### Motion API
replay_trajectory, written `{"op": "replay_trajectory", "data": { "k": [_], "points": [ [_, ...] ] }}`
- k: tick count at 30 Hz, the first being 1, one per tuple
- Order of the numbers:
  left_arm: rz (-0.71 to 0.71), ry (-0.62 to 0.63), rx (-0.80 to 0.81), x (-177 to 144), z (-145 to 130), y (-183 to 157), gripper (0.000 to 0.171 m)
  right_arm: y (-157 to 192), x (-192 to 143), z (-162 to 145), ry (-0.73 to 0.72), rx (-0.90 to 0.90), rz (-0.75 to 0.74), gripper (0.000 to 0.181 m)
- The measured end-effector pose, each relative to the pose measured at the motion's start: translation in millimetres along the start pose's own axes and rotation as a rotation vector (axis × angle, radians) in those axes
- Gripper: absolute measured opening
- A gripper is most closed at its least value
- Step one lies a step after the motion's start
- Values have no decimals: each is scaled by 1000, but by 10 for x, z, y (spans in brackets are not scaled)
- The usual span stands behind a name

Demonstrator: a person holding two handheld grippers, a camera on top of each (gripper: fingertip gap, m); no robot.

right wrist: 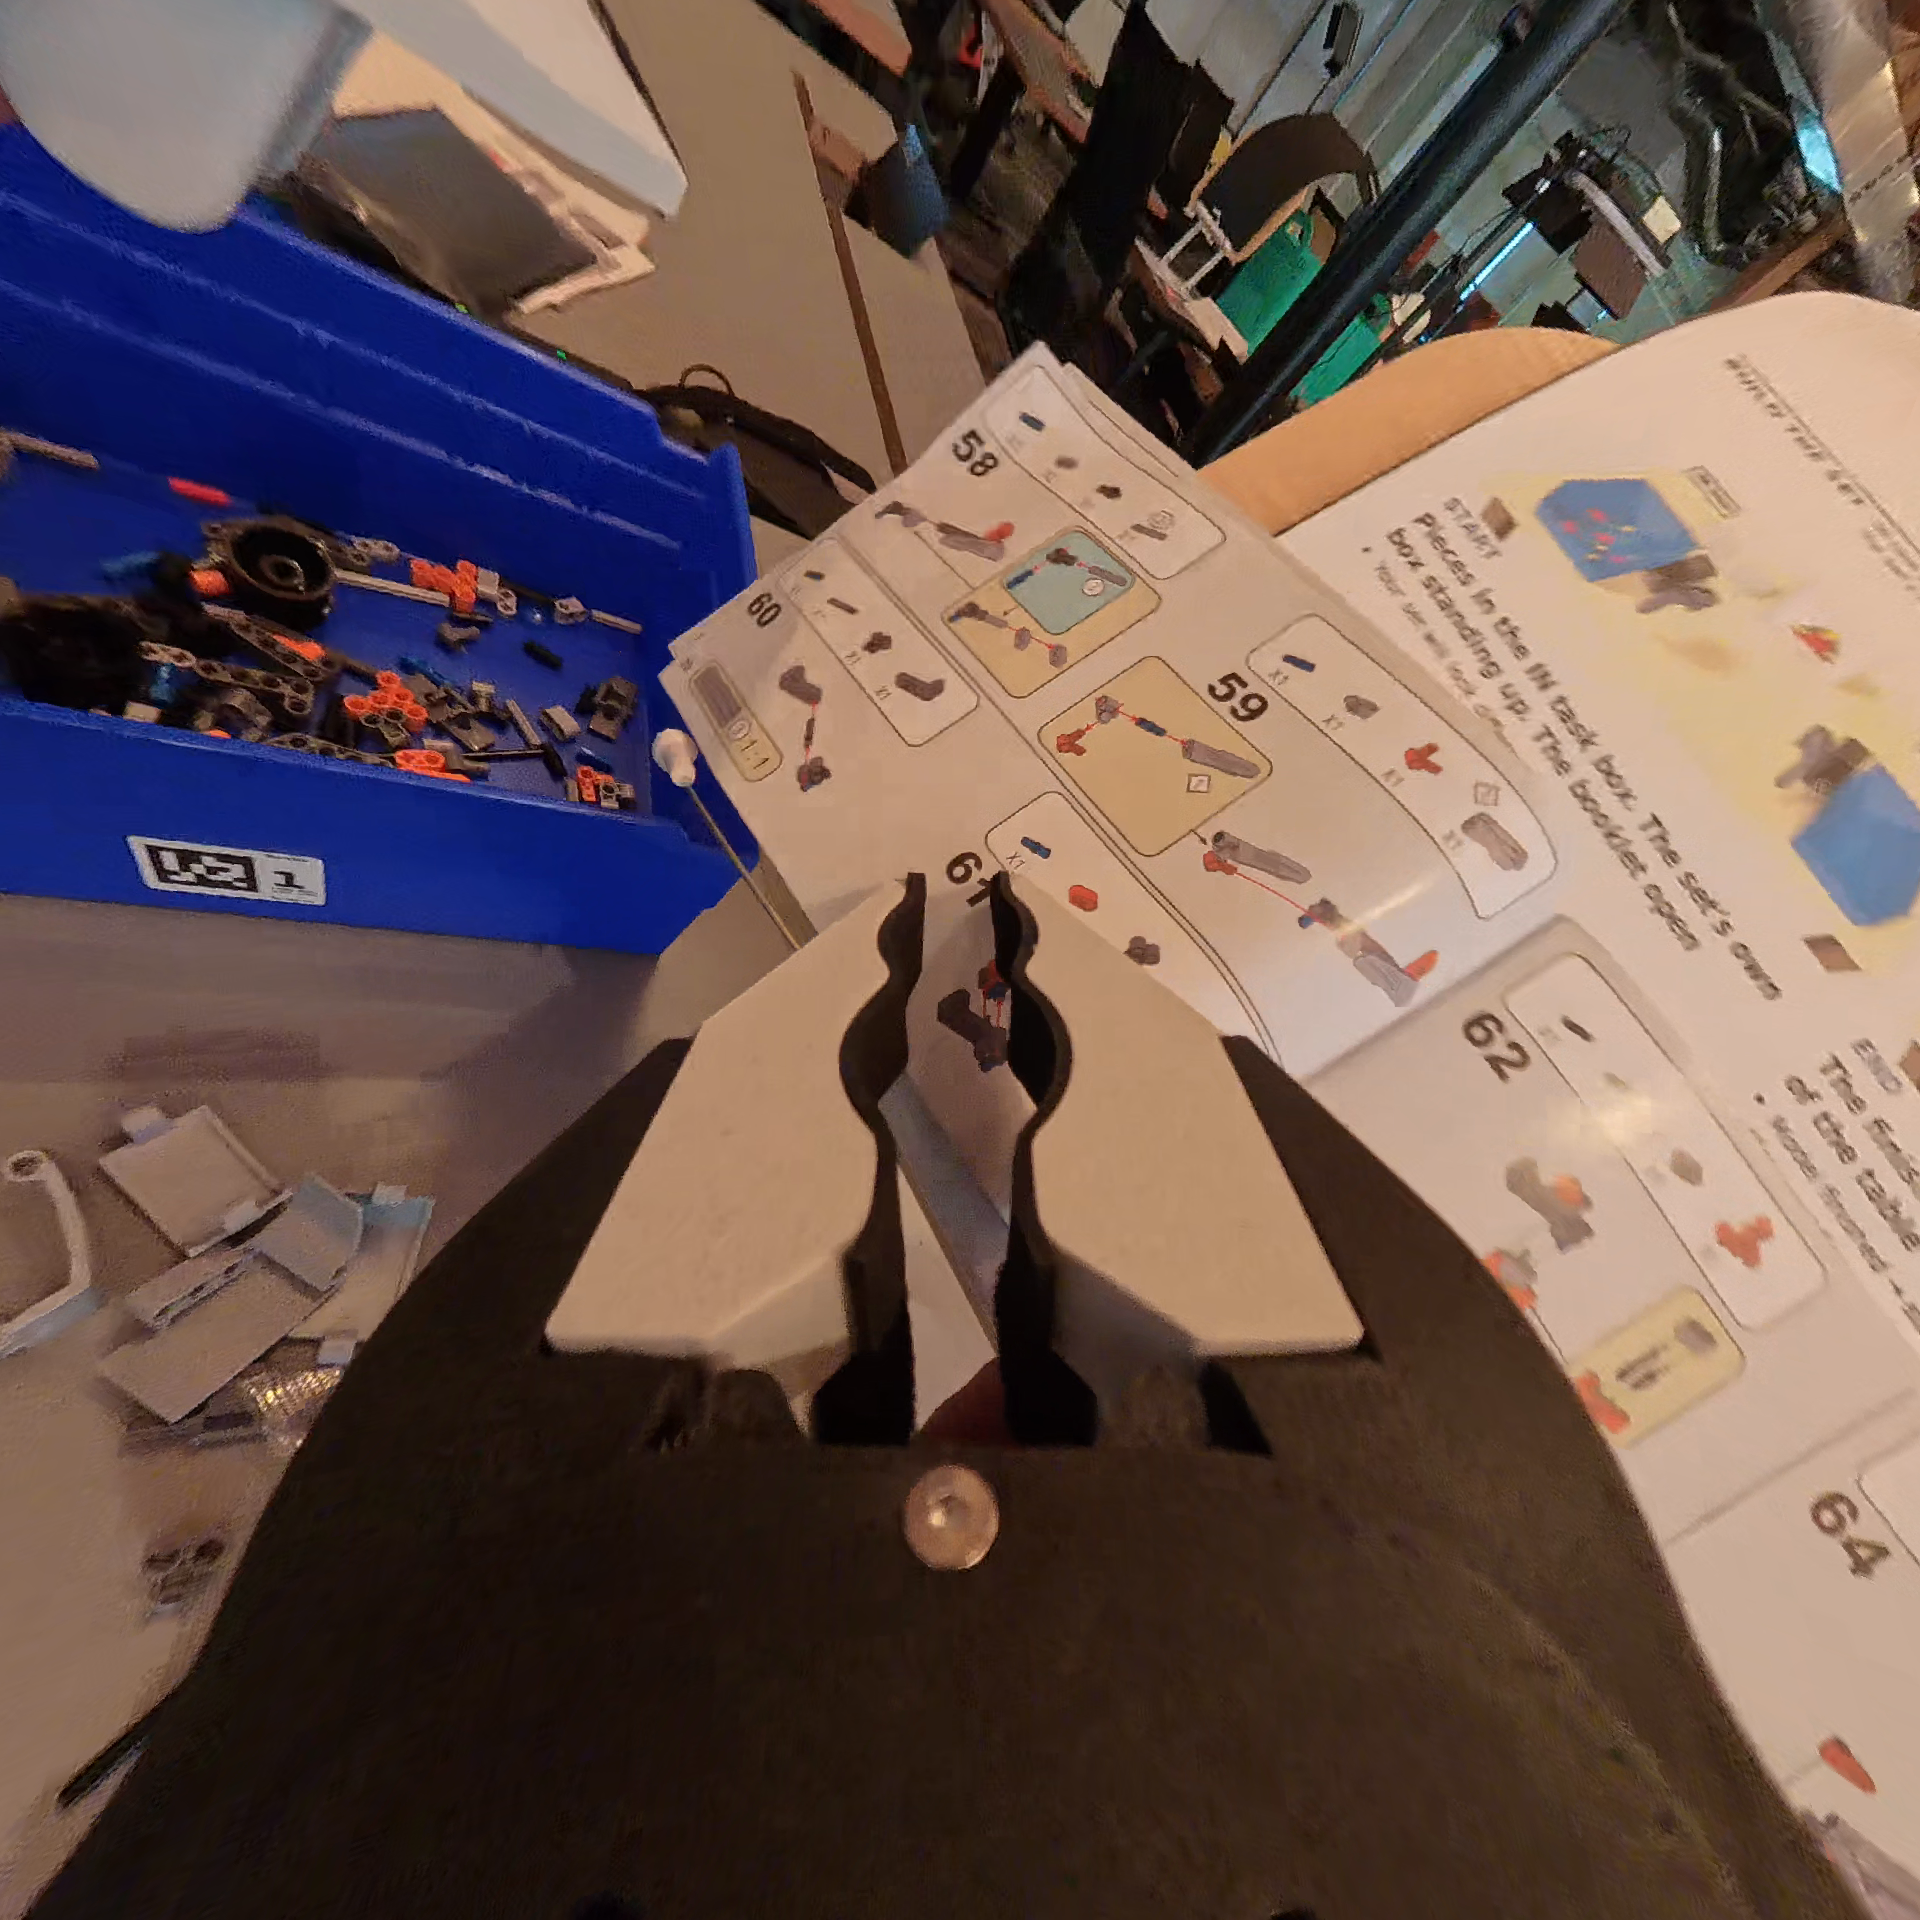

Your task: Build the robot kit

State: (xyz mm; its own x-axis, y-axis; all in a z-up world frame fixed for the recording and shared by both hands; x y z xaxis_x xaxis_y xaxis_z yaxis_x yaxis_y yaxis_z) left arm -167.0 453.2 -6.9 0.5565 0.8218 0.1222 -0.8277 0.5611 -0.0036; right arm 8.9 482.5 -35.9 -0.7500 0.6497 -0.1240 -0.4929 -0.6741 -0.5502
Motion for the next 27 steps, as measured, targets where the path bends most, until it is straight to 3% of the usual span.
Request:
{"op": "replay_trajectory", "data": {
  "k": [4,10,19,27],
  "points": [
    [40,36,50,-72,-94,52,0,85,152,22,27,-38,7,7],
    [-59,88,162,67,-319,-389,0,88,129,64,24,-12,26,8],
    [-146,82,186,218,-514,-809,0,-99,-235,181,-46,84,21,12],
    [-316,80,332,185,-702,-1490,4,-314,-618,225,12,52,-59,11]
  ]
}}
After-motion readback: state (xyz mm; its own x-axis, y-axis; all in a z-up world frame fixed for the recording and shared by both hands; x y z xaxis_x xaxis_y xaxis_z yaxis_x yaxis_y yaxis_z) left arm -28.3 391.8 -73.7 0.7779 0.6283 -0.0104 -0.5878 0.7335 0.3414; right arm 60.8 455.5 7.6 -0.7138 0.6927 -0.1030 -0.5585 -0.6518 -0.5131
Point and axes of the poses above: each gripper's, where its closed fingertips meet, x out along the fingers, z out of its top, y = z × x across the jaws, the point moved 7 cm from there along -x, back along the fingers, and after that the axes turned 14 degrees about -y, right-handed, at the moved point
